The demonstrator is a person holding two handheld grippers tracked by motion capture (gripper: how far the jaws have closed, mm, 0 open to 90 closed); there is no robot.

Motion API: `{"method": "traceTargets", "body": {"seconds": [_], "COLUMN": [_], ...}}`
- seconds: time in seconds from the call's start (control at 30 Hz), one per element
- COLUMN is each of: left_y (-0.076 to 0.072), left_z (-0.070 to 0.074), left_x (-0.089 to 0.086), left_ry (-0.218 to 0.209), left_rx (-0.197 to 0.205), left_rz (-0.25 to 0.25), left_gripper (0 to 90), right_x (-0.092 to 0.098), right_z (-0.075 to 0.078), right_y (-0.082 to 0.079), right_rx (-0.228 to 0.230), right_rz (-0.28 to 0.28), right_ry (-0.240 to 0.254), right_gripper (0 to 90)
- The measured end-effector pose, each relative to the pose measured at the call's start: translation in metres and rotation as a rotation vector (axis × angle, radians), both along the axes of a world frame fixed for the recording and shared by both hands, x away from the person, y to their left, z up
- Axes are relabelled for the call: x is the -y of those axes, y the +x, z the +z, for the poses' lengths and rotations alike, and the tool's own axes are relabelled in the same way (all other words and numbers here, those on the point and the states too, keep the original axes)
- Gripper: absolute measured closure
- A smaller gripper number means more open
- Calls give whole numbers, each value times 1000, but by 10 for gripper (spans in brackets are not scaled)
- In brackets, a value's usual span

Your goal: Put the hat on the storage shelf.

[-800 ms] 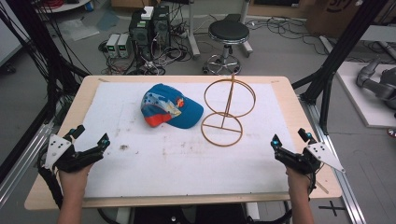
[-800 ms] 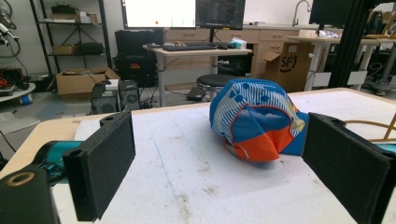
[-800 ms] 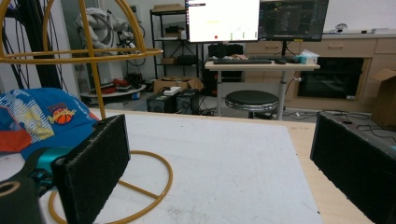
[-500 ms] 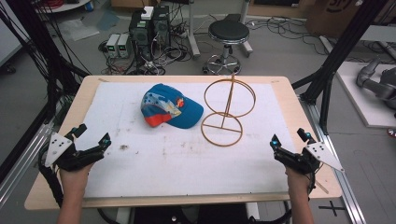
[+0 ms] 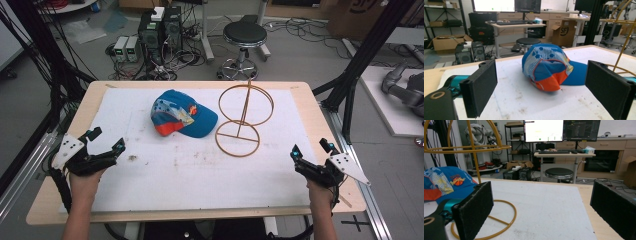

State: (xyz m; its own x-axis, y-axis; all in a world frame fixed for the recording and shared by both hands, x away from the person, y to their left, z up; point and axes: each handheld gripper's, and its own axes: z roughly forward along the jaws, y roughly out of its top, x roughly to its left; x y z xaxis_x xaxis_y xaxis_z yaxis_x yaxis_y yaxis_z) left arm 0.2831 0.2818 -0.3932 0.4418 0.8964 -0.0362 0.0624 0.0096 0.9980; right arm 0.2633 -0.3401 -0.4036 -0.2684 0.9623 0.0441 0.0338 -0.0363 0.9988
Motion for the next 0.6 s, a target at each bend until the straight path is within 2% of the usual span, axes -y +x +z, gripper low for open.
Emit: {"method": "traceTargets", "body": {"seconds": [0.3,0.43,0.5,0.6], "left_y": [26,37,41,48], "left_z": [8,14,17,22], "left_x": [16,23,30,40], "left_ry": [32,45,71,87], "left_rx": [-31,-46,-41,-35], "left_rz": [-49,-61,-64,-72], "left_gripper": [122,122,131,134], "right_x": [0,1,2,2], "right_z": [1,0,0,0], "right_y": [0,0,0,0], "right_rx": [5,-3,-1,-2], "right_rz": [0,4,2,4], "right_ry": [-7,9,8,6], "right_gripper": [44,44,44,44]}}
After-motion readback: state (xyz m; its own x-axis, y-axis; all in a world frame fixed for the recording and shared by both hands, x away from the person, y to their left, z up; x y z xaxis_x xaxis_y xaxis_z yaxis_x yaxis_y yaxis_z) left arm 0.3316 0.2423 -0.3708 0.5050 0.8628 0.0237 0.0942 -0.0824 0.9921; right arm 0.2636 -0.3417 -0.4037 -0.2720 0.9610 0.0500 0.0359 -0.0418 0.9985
